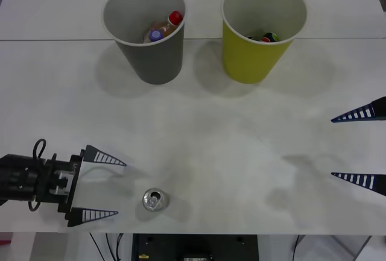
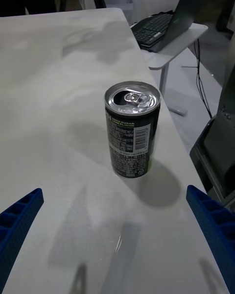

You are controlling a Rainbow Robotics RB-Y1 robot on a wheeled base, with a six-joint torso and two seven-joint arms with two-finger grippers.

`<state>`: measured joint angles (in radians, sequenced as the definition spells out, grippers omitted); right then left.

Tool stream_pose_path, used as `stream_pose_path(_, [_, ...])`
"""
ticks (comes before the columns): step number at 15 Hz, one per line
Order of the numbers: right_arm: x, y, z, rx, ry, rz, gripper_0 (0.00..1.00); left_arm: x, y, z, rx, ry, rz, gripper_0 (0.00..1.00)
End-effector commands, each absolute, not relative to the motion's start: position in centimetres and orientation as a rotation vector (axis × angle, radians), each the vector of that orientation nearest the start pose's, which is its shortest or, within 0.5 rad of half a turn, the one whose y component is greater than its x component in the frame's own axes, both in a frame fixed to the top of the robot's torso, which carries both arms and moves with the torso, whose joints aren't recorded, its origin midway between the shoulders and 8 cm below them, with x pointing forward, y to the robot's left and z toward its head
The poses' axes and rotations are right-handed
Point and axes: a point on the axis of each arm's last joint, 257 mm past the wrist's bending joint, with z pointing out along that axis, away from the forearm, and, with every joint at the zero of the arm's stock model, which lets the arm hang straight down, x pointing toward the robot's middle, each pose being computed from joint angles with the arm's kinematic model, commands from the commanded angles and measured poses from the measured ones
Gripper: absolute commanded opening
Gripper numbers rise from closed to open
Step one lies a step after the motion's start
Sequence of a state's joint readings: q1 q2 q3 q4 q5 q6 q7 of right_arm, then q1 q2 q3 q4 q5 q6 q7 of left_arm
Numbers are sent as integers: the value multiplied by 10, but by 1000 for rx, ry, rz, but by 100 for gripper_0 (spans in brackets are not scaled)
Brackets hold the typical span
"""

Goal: Put the can into the green bin and the plastic bottle into the gray bin

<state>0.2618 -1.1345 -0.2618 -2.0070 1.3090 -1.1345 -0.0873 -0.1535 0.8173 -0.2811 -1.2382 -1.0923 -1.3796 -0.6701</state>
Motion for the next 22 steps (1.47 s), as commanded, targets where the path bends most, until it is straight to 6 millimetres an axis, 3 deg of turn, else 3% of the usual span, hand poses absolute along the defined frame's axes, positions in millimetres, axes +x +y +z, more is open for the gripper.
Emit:
stream_pose_path(1, [341, -286, -167, -1634, 1596, 209, 100, 327, 192, -312, 1650, 1188, -692, 100])
stream_pose_path(15, [341, -286, -167, -1634, 1596, 209, 100, 318, 113, -328, 1495, 1162, -833, 100])
stream_pose_path(22, [341, -286, -167, -1634, 1596, 209, 100, 324, 90, -336, 1536, 1140, -814, 100])
